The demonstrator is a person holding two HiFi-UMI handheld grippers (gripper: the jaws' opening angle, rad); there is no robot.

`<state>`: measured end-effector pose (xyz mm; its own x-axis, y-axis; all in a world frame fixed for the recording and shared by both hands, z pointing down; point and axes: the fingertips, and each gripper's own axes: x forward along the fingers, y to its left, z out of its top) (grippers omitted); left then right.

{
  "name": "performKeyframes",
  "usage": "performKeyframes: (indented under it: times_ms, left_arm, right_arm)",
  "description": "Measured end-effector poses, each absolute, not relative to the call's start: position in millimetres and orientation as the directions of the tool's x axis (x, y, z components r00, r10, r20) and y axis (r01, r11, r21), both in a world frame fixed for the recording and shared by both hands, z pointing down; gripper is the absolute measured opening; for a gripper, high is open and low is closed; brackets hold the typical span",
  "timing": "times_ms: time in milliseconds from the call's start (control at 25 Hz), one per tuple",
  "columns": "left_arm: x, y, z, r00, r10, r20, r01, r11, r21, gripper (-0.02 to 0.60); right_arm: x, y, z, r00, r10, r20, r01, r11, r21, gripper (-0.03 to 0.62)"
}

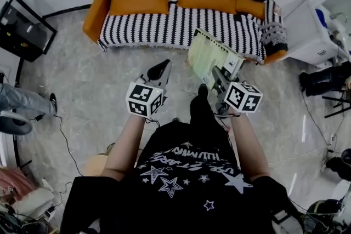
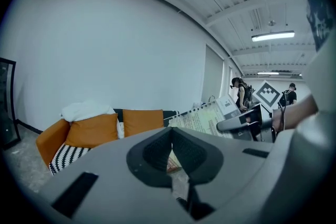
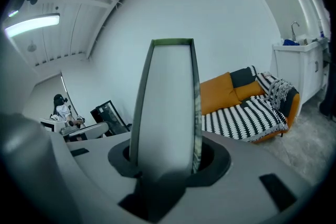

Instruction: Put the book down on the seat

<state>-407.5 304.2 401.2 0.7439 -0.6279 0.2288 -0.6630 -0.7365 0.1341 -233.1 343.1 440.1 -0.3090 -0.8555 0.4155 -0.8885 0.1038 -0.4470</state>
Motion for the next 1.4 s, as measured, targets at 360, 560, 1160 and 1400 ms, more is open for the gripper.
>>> performKeyframes:
  times_ms: [360,560,1160,1400]
  left_arm:
    - [-403.7,271.2,413.5,0.714,-0.65,0.258,-0.693,-0.708,0.133,0.008]
    - [-385.3,233.2,417.0,0.705,-0.653,0.278,-0.7,-0.703,0.126,0.008]
    - [-277.2,111.5,406.2,0.706,-0.637,0.31,-0.692,-0.714,0.108,0.008]
    - [-241.9,79.1,404.7,0.689,-0.651,0.319,-0.709,-0.697,0.108,0.008]
  right_arm:
    - [-222.1,305.0,458.4,-0.331,-0.839,0.433,-0.879,0.108,-0.464,0.175]
    - [-200.9,266.8,468.4,-0.339,-0.826,0.45,-0.874,0.1,-0.475,0.175]
    - [-78.2,155.0,470.9,-0.307,-0.831,0.464,-0.864,0.039,-0.503,0.175]
    - [-39.8,122.0,478.6,-0.324,-0.823,0.467,-0.852,0.04,-0.521,0.175]
